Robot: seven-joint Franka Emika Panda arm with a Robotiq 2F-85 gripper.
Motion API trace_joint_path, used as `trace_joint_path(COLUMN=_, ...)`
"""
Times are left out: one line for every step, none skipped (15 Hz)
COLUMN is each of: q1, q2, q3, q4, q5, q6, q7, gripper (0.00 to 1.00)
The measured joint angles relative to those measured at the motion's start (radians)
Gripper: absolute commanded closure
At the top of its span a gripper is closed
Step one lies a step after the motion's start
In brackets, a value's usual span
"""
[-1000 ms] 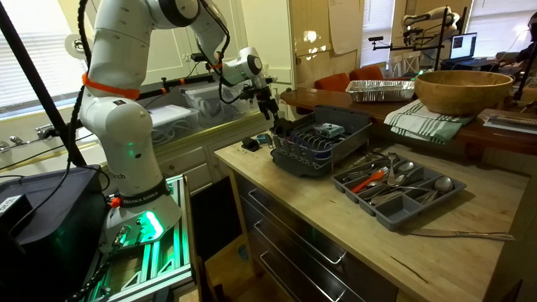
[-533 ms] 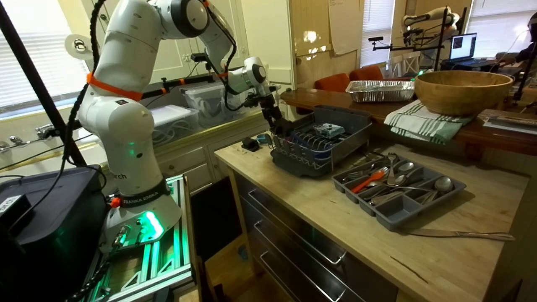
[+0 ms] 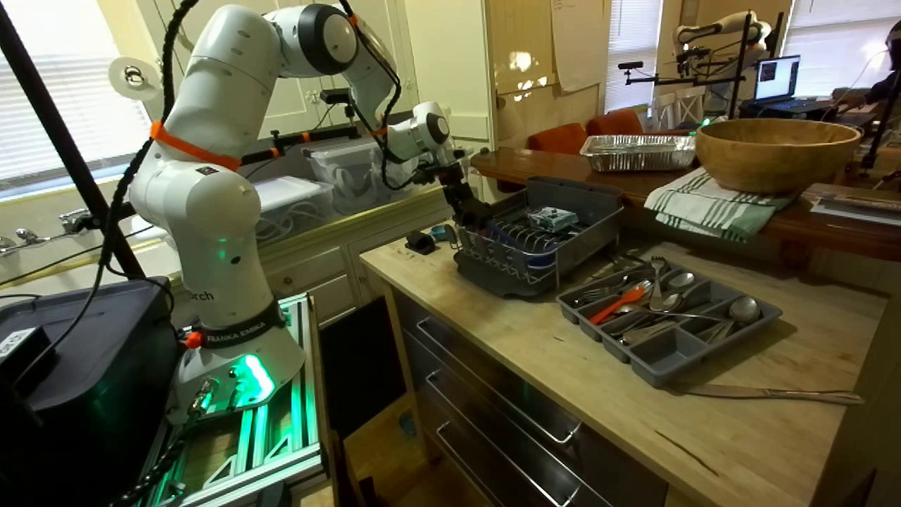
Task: Place the cup upside down on the dishrack.
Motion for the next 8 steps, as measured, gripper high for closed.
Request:
trace_joint_path(q1=0.000, q2=0.000, q3=-0.003, q4=0.001, q5=-0.001, q6=0.003, q7=0.000, gripper=0.00)
trace_joint_path(q1=0.001, q2=0.000, q3=-0.010, q4=0.001, q5=-0.006, q6=0.009, q7=0.001, gripper=0.00)
trace_joint_path(q1=0.003, q2=0.001, q3=-0.019, q4=0.003, q5=-0.010, q6=0.021, q7=0.001, gripper=0.00)
trace_joint_path(q1=0.003, q2=0.005, q3=-0.026, q4=0.005, q5=-0.010, q6=0.036, q7=0.001, gripper=0.00)
trace_joint_path(q1=0.002, q2=0.010, q3=-0.033, q4=0.009, q5=-0.010, q6=0.052, q7=-0.001, gripper=0.00)
trace_joint_path(q1=0.002, q2=0.017, q3=-0.038, q4=0.011, q5=-0.010, q6=0.070, q7=-0.003, gripper=0.00)
trace_joint_path(q1=0.001, q2=0.024, q3=-0.043, q4=0.015, q5=-0.010, q6=0.086, q7=-0.006, gripper=0.00)
trace_joint_path(q1=0.001, q2=0.034, q3=-0.047, q4=0.023, q5=-0.010, q6=0.096, q7=-0.010, gripper=0.00)
